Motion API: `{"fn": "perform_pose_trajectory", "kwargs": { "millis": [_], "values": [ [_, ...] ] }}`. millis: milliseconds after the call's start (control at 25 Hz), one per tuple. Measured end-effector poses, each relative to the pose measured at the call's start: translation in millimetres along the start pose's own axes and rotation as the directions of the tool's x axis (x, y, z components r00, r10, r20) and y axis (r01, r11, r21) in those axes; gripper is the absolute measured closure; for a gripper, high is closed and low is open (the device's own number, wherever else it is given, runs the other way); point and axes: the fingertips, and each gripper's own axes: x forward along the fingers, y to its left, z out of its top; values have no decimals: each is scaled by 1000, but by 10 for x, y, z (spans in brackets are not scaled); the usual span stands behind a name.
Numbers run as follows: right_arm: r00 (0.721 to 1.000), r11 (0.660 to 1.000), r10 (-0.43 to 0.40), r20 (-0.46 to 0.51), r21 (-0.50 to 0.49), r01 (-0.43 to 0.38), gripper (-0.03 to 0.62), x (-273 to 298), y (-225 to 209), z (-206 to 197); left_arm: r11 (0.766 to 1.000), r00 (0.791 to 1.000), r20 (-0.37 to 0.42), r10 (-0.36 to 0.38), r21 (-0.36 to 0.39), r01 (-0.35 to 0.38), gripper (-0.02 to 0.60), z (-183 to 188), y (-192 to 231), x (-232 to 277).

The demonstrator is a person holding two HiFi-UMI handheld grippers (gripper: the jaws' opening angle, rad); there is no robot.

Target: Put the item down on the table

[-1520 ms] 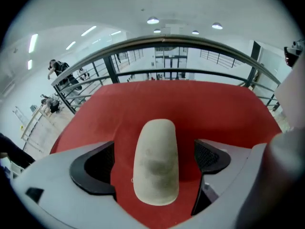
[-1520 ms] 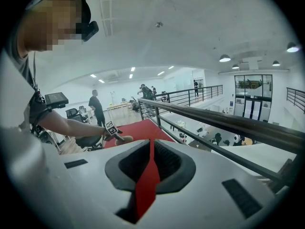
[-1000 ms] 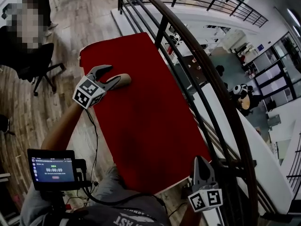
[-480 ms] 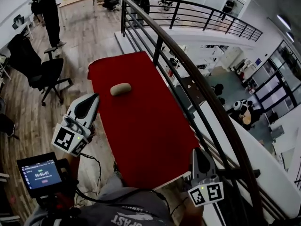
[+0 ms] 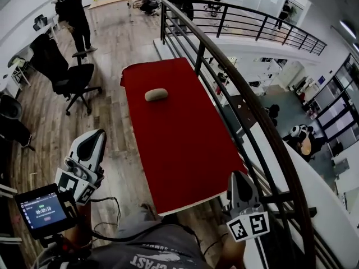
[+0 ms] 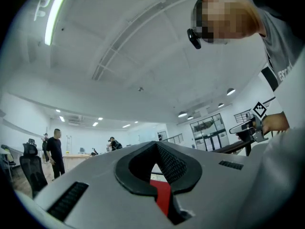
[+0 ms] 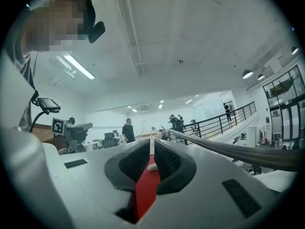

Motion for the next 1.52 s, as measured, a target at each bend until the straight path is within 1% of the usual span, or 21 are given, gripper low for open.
{"fn": "perform_pose_trajectory", "kwargs": {
  "millis": [160,360,480,600,680,800,920,1000,1080,1200,1280,1320,1400,1520],
  "values": [
    [1000,1000,15,-5,6,-15,579,-200,210,-161,1000,1000,15,-2,19,2,580,115,-101,-461],
    [1000,1000,21,-3,2,-21,579,-486,509,18,1000,1000,11,-16,-1,16,580,284,-262,-889],
    [1000,1000,10,16,-15,-10,579,-856,756,6,998,998,20,-55,-11,55,580,316,-464,-1241],
    [998,999,-10,57,-50,13,579,-1349,1013,-3,996,994,58,-93,-6,94,580,350,-701,-1632],
    [997,998,-26,67,-58,30,579,-1693,1189,-43,993,991,72,-114,-9,115,580,377,-878,-1910],
    [996,998,-41,78,-50,45,579,-2184,1545,-70,990,987,77,-141,-21,143,580,534,-1101,-2416],
    [996,998,-38,83,-51,43,579,-2657,1999,-98,988,985,82,-150,-22,152,580,665,-1214,-3046],
    [996,997,-39,78,-66,44,579,-2936,2273,-204,987,983,110,-148,-38,153,580,697,-1264,-3436],
    [997,995,-36,70,-86,42,579,-3146,2541,-331,987,981,132,-142,-58,151,580,614,-1278,-3804],
    [998,993,-26,65,-116,34,579,-3353,2998,-423,985,980,134,-150,-69,160,580,469,-1234,-4280],
    [997,991,-21,72,-132,30,579,-3465,3207,-355,981,979,130,-156,-92,168,580,445,-1247,-4461],
    [997,990,-19,76,-139,29,579,-3534,3239,-275,979,979,130,-160,-107,174,580,472,-1305,-4494],
    [996,988,-18,90,-151,32,579,-3707,3192,-63,976,976,131,-171,-116,187,580,634,-1503,-4484],
    [992,985,-24,121,-164,44,579,-4068,3069,202,973,971,140,-193,-97,207,580,935,-1879,-4514]
  ]
}}
